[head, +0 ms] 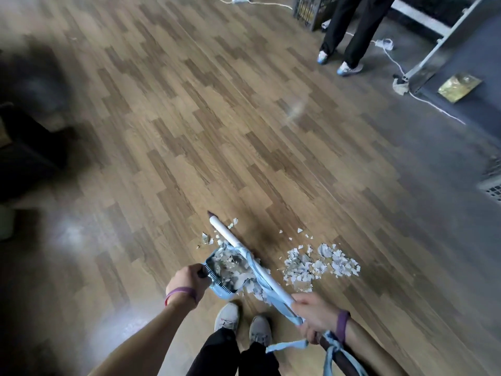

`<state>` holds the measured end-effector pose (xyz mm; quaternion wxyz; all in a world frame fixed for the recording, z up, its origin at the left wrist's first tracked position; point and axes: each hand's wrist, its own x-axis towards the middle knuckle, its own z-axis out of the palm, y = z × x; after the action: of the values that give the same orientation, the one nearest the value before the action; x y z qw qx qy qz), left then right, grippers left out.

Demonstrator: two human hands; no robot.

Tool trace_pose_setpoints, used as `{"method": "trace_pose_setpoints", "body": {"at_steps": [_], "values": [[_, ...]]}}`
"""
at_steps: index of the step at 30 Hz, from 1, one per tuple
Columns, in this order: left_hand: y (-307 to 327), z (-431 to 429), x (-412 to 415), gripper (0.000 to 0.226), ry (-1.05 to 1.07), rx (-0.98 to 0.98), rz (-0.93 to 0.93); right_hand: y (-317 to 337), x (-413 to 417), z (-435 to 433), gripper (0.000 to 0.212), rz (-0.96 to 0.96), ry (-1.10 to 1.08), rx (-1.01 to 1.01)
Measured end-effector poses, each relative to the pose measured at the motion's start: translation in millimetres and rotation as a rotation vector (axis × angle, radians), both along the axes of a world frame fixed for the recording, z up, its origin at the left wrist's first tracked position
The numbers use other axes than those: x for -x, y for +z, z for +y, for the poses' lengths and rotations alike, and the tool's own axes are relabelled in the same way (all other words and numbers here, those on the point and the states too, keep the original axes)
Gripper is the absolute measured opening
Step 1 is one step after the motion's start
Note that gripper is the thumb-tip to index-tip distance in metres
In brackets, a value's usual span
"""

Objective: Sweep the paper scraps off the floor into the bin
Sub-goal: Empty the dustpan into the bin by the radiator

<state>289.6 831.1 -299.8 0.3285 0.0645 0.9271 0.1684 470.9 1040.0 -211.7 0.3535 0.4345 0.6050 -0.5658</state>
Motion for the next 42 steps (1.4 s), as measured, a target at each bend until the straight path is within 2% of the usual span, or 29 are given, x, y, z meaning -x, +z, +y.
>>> {"method": "trace_pose_setpoints", "body": {"at_steps": [5, 15, 21, 23, 26, 29, 31, 32, 36, 42], "values": [[36.1, -5.1, -23.1, 0.024, 0.104, -0.015, 0.06, 22.4, 9.2, 24.7, 0.023, 0.086, 0.101, -0.117], [84.4, -11.1, -65.3, 0.023, 0.334, -0.068, 0.17, 31.4, 16.9, 55.8, 0.038, 0.122, 0.303, -0.289], [101.2, -7.5, -76.5, 0.017, 0.387, -0.084, 0.23, 38.5, 18.4, 48.3, 0.028, 0.112, 0.413, -0.3], [104.5, -7.8, -78.4, 0.017, 0.396, -0.079, 0.24, 38.6, 20.2, 39.3, 0.015, 0.116, 0.55, -0.336], [109.1, -8.0, -79.1, 0.019, 0.402, -0.072, 0.243, 40.2, 25.5, 27.4, 0.034, 0.223, 0.849, -0.466], [113.0, -12.5, -76.3, 0.022, 0.423, -0.067, 0.231, 57.1, 41.3, 4.4, 0.032, 0.188, 1.145, -0.416], [113.6, -20.4, -73.4, 0.024, 0.442, -0.066, 0.236, 63.5, 51.3, -6.6, 0.035, 0.218, 1.443, -0.487], [113.5, -25.6, -71.4, 0.024, 0.45, -0.065, 0.241, 61.2, 57.0, -9.9, 0.036, 0.224, 1.514, -0.524], [114.7, -53.1, -57.6, 0.02, 0.501, -0.051, 0.26, 57.4, 86.1, -32.1, 0.024, 0.249, 1.654, -0.572], [112.5, -110.5, -15.0, 0.02, 0.583, -0.046, 0.261, 62.2, 156.4, -87.7, 0.035, 0.218, 1.835, -0.571]]}}
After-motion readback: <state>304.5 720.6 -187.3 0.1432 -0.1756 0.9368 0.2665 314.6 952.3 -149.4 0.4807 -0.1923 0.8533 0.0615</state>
